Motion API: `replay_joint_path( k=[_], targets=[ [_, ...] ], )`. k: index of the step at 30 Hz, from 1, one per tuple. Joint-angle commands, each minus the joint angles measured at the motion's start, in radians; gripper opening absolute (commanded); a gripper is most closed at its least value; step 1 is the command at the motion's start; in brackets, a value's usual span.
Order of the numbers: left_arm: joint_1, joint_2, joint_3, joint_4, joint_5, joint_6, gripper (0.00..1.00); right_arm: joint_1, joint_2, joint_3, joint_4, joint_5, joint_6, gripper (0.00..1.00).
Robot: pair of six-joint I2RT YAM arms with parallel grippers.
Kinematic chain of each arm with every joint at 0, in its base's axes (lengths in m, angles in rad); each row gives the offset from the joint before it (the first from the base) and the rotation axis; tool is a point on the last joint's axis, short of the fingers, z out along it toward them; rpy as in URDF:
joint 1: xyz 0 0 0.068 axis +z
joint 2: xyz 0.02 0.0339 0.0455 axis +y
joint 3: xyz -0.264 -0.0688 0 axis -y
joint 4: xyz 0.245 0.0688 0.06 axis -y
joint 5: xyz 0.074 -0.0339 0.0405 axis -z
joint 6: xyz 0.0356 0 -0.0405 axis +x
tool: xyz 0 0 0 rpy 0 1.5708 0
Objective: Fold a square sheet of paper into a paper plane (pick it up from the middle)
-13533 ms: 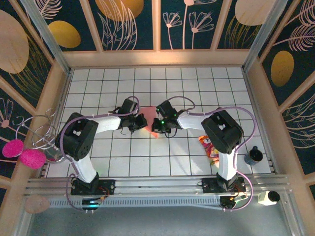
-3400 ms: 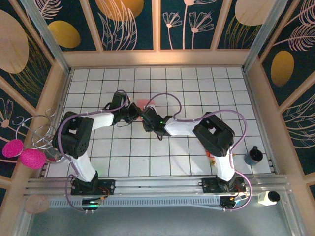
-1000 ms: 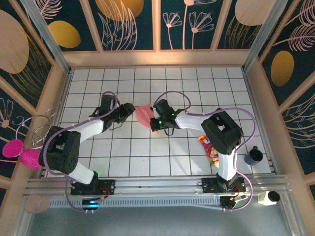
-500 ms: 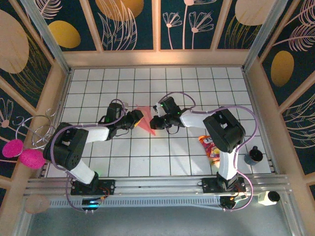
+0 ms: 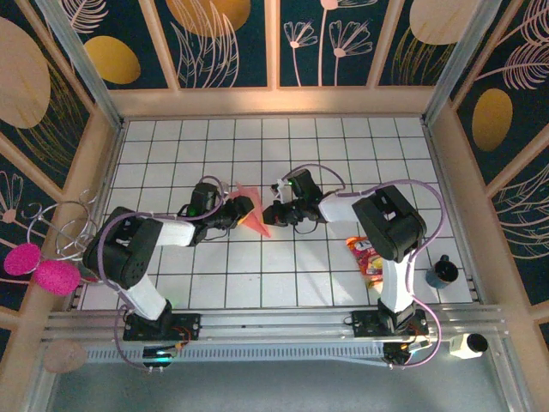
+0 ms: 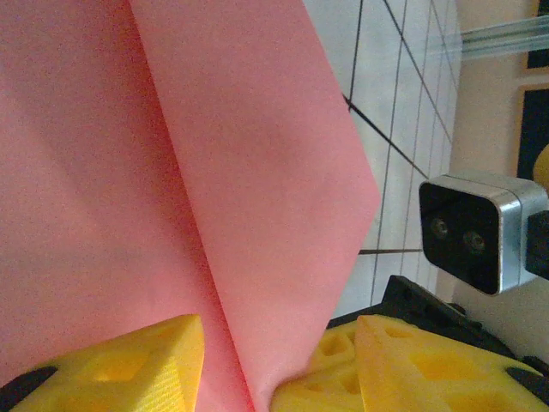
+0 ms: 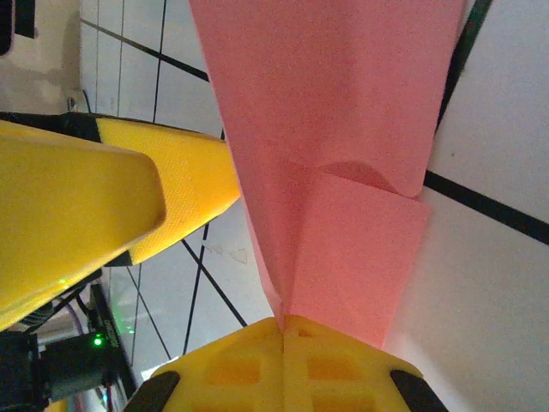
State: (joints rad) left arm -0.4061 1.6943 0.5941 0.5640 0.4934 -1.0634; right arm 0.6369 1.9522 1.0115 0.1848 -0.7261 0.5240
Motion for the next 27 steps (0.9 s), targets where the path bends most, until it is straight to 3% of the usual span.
replay_joint_path(
  k=[1,12,24,27],
  targets=[
    [-0.007,0.013,0.031,-0.023,0.005,0.047,0.49,-0.016,0.025,-0.019,0.055,-0.059,0.033,0.00],
    [-0.014,0.070,0.075,-0.113,-0.027,0.083,0.48,-0.030,0.049,-0.039,0.118,-0.105,0.077,0.00],
    [-0.017,0.121,0.150,-0.355,-0.151,0.106,0.44,-0.031,0.055,-0.040,0.110,-0.102,0.075,0.00],
    [-0.017,0.153,0.171,-0.429,-0.176,0.111,0.43,-0.031,0.037,-0.038,0.084,-0.076,0.067,0.11]
  ],
)
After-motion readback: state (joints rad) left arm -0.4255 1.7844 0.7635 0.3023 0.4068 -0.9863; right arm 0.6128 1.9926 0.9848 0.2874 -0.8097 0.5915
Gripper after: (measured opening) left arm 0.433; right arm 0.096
